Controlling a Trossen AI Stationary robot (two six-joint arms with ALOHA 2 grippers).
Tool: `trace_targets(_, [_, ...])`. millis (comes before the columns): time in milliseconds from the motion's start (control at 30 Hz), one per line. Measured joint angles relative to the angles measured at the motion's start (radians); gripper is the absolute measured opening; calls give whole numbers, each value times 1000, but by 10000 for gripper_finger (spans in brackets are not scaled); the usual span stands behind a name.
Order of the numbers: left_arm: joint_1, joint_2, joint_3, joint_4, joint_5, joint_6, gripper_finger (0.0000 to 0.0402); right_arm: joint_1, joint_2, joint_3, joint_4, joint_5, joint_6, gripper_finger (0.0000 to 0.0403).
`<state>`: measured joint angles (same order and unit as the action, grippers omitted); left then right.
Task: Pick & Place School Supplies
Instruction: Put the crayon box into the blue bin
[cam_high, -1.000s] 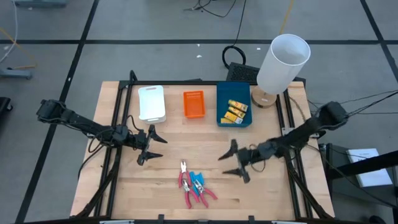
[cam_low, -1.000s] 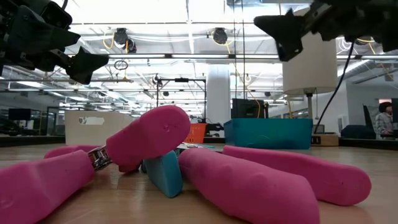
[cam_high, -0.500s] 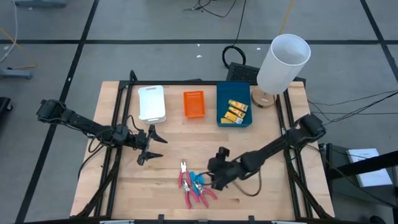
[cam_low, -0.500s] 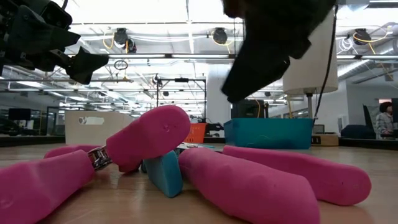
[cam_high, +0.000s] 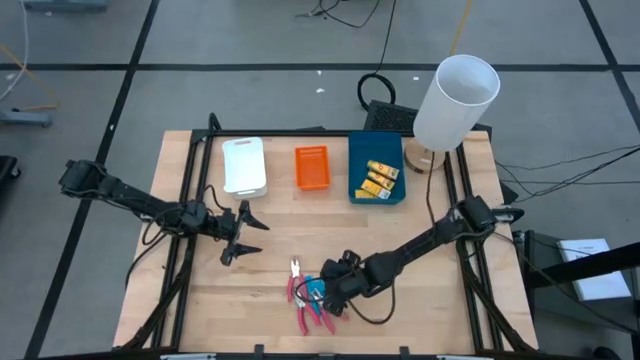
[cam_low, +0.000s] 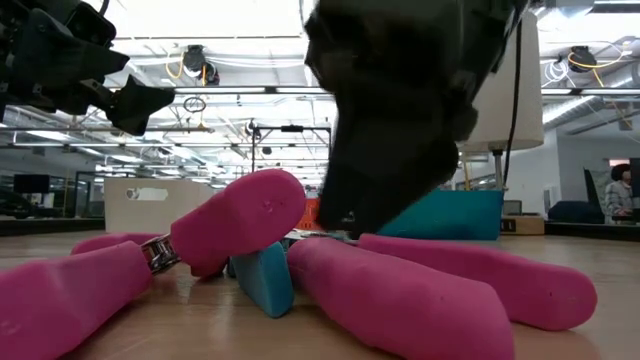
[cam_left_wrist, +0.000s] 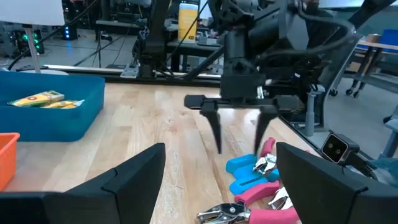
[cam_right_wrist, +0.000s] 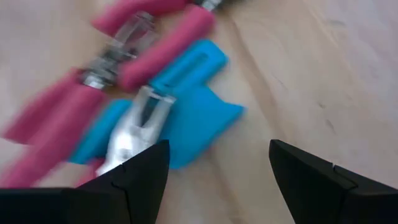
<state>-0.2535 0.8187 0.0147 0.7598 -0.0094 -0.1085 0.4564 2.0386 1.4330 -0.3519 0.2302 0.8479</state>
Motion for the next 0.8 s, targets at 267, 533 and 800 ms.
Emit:
trace_targets(267, [0, 0, 0, 0, 0, 0, 310, -6, 25, -1, 34, -21, 5, 267])
trace_targets(533, [0, 0, 0, 0, 0, 0, 310, -10, 25, -2, -5, -24, 5, 232])
trace_targets(800, [0, 0, 0, 0, 0, 0, 310, -10, 25, -2, -20, -50, 8, 157])
